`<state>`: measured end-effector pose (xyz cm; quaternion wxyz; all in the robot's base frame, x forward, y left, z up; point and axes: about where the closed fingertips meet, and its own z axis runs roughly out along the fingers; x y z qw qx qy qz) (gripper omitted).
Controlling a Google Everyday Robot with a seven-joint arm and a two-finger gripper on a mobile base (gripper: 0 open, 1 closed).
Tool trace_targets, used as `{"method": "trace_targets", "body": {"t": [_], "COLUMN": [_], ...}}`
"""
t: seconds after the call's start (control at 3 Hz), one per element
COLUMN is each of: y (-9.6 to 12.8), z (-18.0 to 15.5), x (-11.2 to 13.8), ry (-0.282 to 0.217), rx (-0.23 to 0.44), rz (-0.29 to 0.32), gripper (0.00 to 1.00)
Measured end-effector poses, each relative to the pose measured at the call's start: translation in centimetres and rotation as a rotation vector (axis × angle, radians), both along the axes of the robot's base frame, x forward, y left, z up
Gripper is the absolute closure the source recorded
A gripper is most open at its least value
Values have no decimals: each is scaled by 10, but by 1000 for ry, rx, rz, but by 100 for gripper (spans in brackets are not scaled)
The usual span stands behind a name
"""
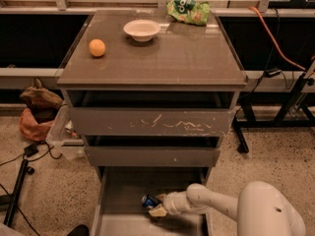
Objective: Place pepsi can into bottom drawer
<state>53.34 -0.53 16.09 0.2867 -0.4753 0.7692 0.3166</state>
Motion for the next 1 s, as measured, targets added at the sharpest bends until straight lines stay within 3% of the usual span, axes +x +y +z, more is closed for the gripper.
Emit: {"method": "trace_targets", "body": {"t": [0.33, 0.67, 1.0], "y": [0, 0, 0], "z": [0, 0, 0], "x": [0, 0, 0], "ry": [0, 0, 0], "rx": [0, 0, 0], "rz": [0, 0, 0], "gripper": [12, 0, 0]}}
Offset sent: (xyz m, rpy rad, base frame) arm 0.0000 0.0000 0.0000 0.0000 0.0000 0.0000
